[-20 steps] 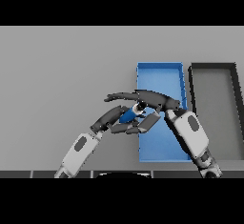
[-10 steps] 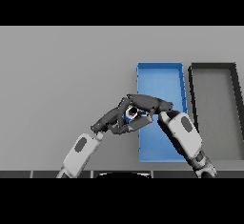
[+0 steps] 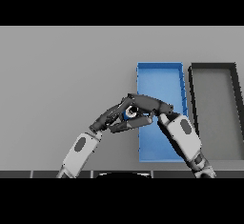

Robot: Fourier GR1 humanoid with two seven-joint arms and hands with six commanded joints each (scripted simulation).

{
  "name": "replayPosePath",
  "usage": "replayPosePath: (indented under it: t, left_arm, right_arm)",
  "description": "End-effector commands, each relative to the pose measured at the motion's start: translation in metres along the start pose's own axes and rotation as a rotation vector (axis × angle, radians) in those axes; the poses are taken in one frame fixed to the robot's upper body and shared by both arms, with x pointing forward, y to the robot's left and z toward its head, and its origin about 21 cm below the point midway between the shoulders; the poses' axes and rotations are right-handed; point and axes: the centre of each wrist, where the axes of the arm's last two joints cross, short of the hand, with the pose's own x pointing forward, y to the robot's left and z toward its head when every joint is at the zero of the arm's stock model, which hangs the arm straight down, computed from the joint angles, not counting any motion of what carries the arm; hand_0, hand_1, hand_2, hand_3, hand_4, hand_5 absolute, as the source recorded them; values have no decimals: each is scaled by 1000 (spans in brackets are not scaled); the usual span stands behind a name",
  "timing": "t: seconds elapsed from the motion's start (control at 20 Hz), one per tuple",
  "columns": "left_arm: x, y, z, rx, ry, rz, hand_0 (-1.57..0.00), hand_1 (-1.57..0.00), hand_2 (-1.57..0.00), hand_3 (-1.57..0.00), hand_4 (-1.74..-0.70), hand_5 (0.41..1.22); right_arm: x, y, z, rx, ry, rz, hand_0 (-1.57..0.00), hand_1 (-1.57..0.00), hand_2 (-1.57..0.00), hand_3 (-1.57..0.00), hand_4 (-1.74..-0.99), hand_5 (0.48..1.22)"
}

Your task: Pick up the blue pipe and place it into the blue bin.

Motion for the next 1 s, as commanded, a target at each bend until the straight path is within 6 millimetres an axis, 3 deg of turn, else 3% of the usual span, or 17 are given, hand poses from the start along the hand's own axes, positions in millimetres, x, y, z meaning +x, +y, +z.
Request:
replayPosePath:
  t: [0.0, 0.1, 0.2, 0.35, 0.45, 0.6, 0.8, 0.95]
  left_arm:
    - [2, -2, 1, 3, -1, -27, -1462, -1342, -1293, -1166, -1599, 1221]
    - [3, 7, 1, -48, 14, -41, -935, -858, -827, -746, -1372, 1221]
    - [1, 8, 4, -89, 17, -66, -598, -549, -529, -477, -1206, 1221]
    - [-2, 7, 3, -84, 59, -71, -306, -281, -270, -244, -1047, 938]
    - [-2, 7, 3, -71, 92, -60, -195, -179, -173, -156, -996, 770]
    - [-3, 7, 6, -53, 135, -28, -100, -91, -88, -79, -969, 603]
    - [-7, 10, 9, -40, 140, -60, -40, -37, -35, -32, -938, 495]
    - [-5, 12, 9, -34, 160, -58, -20, -18, -18, -16, -916, 474]
  right_arm:
    - [2, 2, -1, -7, -10, 8, -1555, -1555, -1556, -1542, -1733, 1196]
    - [4, 4, -2, -8, 13, 1, -1561, -1561, -1561, -1553, -1736, 1205]
    - [6, 2, -1, -12, 33, -12, -1565, -1565, -1565, -1559, -1738, 1211]
    - [9, 4, -1, -24, 53, -2, -1568, -1568, -1568, -1565, -1739, 1216]
    - [10, 6, -1, -26, 51, 10, -1569, -1569, -1569, -1567, -1740, 1218]
    - [7, 7, -3, -23, 38, -3, -1570, -1570, -1570, -1569, -1740, 1219]
    - [7, 4, -1, -40, 5, -71, -1571, -1571, -1571, -1570, -1741, 1220]
    - [24, -7, -4, -50, -24, -153, -1571, -1571, -1571, -1571, -1741, 1221]
